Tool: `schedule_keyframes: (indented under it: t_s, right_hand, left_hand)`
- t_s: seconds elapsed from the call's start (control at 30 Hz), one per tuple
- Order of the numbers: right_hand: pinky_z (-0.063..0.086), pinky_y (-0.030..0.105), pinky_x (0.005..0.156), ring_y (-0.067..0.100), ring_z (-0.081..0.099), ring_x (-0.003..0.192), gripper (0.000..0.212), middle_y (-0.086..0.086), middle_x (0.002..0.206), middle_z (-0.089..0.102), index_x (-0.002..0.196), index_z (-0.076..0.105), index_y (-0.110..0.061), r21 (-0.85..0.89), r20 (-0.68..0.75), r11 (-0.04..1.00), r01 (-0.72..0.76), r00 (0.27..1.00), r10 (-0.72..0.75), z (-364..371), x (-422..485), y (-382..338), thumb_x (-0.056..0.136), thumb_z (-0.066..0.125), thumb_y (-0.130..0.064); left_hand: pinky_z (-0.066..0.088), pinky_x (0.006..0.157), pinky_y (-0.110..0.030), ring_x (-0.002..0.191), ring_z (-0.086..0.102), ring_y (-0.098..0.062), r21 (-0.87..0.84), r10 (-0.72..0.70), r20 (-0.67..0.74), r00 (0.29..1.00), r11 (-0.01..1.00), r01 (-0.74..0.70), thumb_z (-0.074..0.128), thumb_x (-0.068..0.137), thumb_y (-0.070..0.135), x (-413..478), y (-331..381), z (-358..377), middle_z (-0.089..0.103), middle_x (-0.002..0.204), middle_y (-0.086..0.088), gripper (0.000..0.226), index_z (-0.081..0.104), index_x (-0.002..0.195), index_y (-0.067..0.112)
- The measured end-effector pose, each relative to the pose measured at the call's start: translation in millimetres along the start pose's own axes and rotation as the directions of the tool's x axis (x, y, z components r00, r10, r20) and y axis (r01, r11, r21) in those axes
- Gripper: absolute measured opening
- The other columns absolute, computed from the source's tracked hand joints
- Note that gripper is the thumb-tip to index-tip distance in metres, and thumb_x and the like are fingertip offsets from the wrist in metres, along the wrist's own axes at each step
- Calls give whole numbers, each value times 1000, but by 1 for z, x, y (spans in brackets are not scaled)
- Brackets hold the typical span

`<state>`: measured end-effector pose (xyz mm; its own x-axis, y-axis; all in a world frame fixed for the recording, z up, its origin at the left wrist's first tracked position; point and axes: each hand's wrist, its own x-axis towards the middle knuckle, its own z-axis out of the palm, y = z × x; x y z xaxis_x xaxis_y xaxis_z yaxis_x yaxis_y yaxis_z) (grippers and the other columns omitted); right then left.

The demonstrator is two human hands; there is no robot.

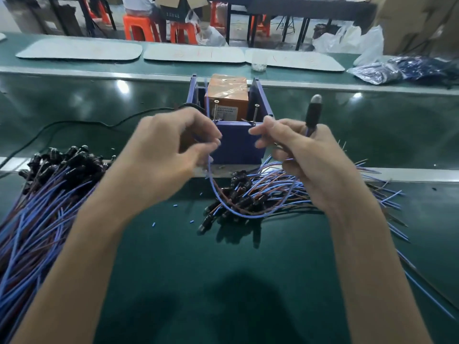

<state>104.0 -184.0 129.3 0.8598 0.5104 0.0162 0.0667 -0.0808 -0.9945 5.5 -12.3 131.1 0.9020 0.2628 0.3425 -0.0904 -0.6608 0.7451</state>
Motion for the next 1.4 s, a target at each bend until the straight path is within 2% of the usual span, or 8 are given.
schedule_keyframes:
  t_s: [0.13, 0.3, 0.5, 0.63, 0.83, 1.13, 1.3, 1.4]
  right_hand:
    - [35, 3, 44, 0, 66, 62, 19, -5, 80, 75, 92, 72, -10, 15, 51, 998, -57, 997, 56, 9, -1, 1, 92, 60, -25]
    - [36, 4, 40, 0, 60, 45, 7, -5, 53, 66, 82, 68, 0, 121, 29, 992, -15, 1000, 12, 10, -4, 0, 87, 64, -2]
    - [37, 7, 37, 13, 70, 57, 10, 6, 67, 72, 82, 61, -2, 215, -39, 975, -46, 998, 56, 11, 0, 0, 91, 58, -1]
    - [37, 5, 41, 8, 67, 54, 9, 0, 62, 71, 87, 64, -6, 152, -95, 988, -25, 995, 40, 10, 4, 7, 93, 57, -5]
    - [39, 7, 44, 2, 59, 48, 11, -4, 56, 65, 94, 67, -6, 79, -120, 997, -24, 992, 34, 5, 9, 13, 93, 57, -5]
    - [37, 7, 43, -3, 53, 46, 14, -2, 61, 59, 95, 66, -13, 39, -165, 999, -38, 985, 44, 1, 14, 20, 94, 55, -5]
    - [36, 7, 45, -3, 48, 47, 19, -6, 58, 54, 89, 67, -17, 3, -185, 999, -32, 982, 32, 2, 16, 24, 94, 53, -5]
    - [31, 8, 42, 0, 39, 43, 21, -8, 52, 45, 88, 69, -13, 30, -190, 999, -15, 982, 20, 3, 17, 24, 95, 52, -3]
  left_hand:
    - [53, 66, -22, 64, 66, -10, 17, 73, 144, 987, 997, -76, 70, 82, 0, 3, 6, 20, 68, 69, 7, 24, 62, 76, 22]
    - [40, 56, -7, 53, 56, 2, -17, 90, 244, 966, 996, -89, 67, 84, -2, 5, 10, 31, 63, 58, 11, 31, 60, 75, 27]
    - [51, 64, -20, 61, 64, -8, 61, 22, 469, 883, 996, -57, 50, 90, -11, 17, 0, 16, 69, 74, 8, 33, 61, 85, 20]
    - [40, 52, -10, 48, 53, -1, 74, -53, 398, 916, 997, 25, 36, 94, -8, 17, -9, 16, 66, 74, 4, 35, 47, 107, 23]
    - [46, 51, -19, 41, 48, -8, 120, -84, 312, 946, 992, 48, 32, 88, -12, 19, -17, 18, 68, 78, -1, 53, 25, 125, 24]
    - [48, 48, -12, 44, 64, -9, 39, -200, 85, 976, 980, 197, 54, 97, 11, 25, -25, 16, 71, 64, 4, 14, 63, 88, 17]
    - [54, 63, -16, 48, 61, 0, 165, -225, 91, 970, 964, 208, 45, 99, 11, 28, -35, 18, 67, 60, 6, 25, 70, 99, 12]
    - [49, 57, -10, 48, 59, -1, 171, -198, 93, 976, 969, 180, 44, 98, 8, 27, -36, 19, 67, 64, 9, 27, 68, 108, 13]
